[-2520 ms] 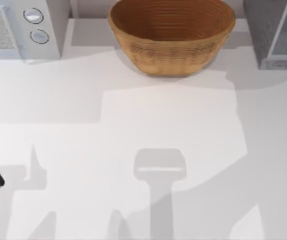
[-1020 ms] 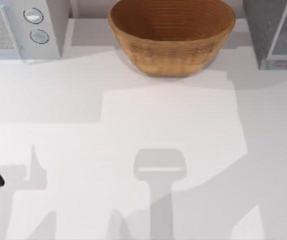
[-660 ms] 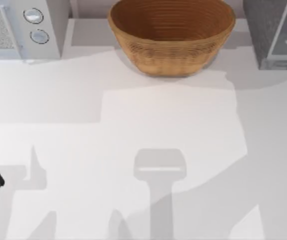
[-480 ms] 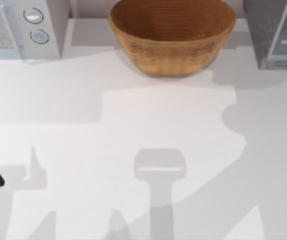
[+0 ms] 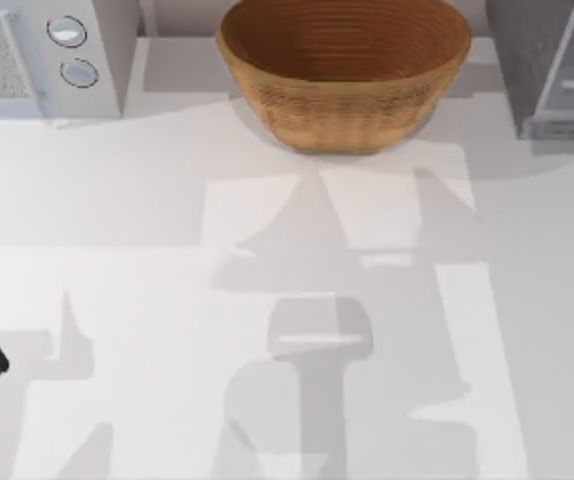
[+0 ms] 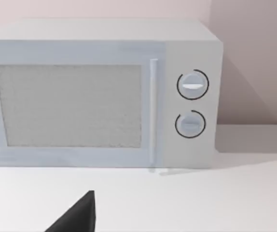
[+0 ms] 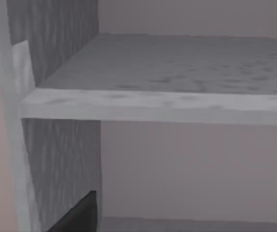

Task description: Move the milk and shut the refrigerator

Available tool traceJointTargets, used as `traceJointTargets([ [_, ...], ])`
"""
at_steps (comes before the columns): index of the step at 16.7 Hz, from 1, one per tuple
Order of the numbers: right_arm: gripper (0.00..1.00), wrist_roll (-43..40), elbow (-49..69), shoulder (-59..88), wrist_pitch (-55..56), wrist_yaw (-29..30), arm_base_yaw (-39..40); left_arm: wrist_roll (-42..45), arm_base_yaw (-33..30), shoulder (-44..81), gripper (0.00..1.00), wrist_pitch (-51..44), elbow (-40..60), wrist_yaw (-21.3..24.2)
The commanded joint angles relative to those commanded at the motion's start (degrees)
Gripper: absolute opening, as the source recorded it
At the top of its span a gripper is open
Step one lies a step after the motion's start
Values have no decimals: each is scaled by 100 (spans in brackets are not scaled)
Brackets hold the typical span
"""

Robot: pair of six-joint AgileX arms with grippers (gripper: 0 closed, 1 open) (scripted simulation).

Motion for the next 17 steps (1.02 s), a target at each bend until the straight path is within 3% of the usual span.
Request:
traceJointTargets([
  [10, 100, -35, -3365, -6299, -2728, 576, 488, 0, 0, 0, 100, 0, 0, 0],
  [17, 100, -23, -4872, -8599, -3956, 801, 728, 0, 0, 0, 100, 0, 0, 0],
])
